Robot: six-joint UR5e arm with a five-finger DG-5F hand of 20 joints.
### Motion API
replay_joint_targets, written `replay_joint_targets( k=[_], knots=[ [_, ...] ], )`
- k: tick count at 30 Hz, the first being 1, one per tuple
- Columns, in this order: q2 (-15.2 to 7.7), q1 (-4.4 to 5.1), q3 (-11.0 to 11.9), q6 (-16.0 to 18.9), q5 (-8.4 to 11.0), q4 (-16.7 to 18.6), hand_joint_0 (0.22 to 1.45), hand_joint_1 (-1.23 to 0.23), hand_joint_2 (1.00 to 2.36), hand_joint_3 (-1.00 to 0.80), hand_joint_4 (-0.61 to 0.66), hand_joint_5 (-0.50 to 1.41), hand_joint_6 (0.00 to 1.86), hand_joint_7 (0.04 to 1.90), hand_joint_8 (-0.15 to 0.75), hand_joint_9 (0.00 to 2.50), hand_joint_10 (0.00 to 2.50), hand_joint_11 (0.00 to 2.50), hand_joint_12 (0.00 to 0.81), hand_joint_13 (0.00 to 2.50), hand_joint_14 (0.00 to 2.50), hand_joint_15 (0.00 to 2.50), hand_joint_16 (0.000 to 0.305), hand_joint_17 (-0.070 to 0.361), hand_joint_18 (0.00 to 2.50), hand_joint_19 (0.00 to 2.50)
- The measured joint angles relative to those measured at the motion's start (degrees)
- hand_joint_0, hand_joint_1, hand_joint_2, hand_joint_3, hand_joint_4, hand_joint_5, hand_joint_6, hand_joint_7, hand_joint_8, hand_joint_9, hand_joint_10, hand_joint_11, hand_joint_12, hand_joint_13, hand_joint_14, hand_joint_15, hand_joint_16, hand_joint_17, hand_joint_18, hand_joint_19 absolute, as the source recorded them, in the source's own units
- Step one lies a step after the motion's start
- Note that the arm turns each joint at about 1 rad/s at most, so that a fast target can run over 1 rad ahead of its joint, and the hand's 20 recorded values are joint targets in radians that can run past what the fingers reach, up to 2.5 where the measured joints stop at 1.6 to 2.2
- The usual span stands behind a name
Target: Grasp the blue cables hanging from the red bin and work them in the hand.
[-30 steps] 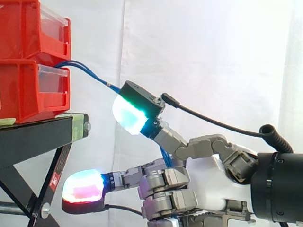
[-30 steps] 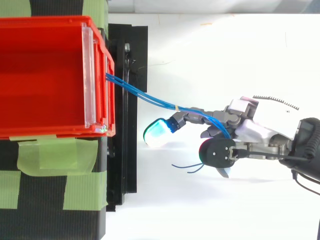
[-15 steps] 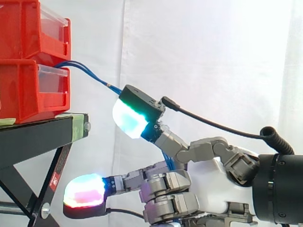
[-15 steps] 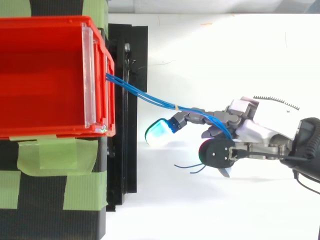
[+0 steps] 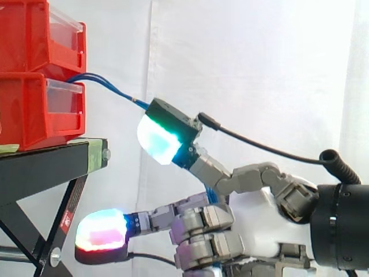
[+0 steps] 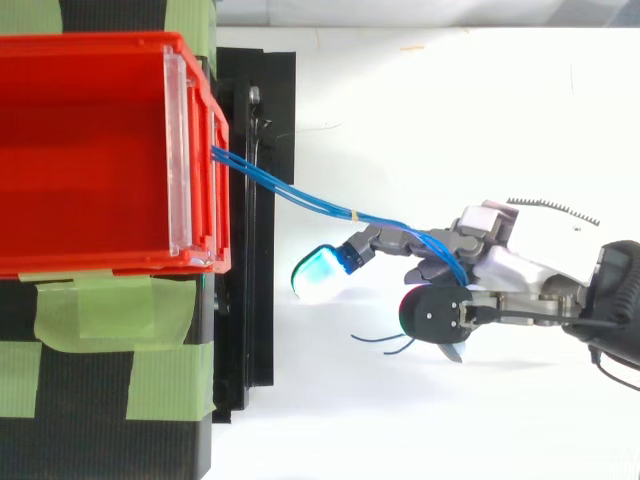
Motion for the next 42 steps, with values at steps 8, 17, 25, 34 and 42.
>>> replay_joint_targets(
  k=[8,17,25,34,42],
  knots=[
    [4.52,0.17,0.0,-4.26,-0.03,-6.6,0.77,-0.54,1.0,-1.0,0.36,0.17,0.01,0.97,0.511,0.78,2.5,2.5,0.522,0.83,2.5,1.89,0.06,0.134,1.2,1.37],
    [7.1,0.35,0.19,-3.54,0.23,-13.53,0.77,-0.54,1.0,-1.0,0.36,0.18,0.01,0.97,0.511,0.78,2.5,2.5,0.522,0.83,2.5,1.89,0.06,0.134,1.2,1.37],
    [7.32,-0.11,2.61,-3.54,0.37,-17.15,0.77,-0.55,1.0,-1.0,0.35,0.17,0.01,0.97,0.511,0.78,2.5,2.5,0.522,0.83,2.5,1.89,0.06,0.134,1.2,1.37],
    [7.28,-0.98,6.76,-6.08,0.41,-22.04,0.77,-0.55,1.0,-1.0,0.34,0.16,0.01,0.97,0.511,0.78,2.5,2.5,0.522,0.83,2.5,1.89,0.06,0.134,1.2,1.37],
    [7.26,-1.75,7.17,-13.32,0.43,-21.07,0.77,-0.55,1.0,-1.0,0.34,0.17,0.01,0.99,0.511,0.78,2.5,2.5,0.522,0.83,2.5,1.89,0.06,0.134,1.2,1.37]
  ],
)
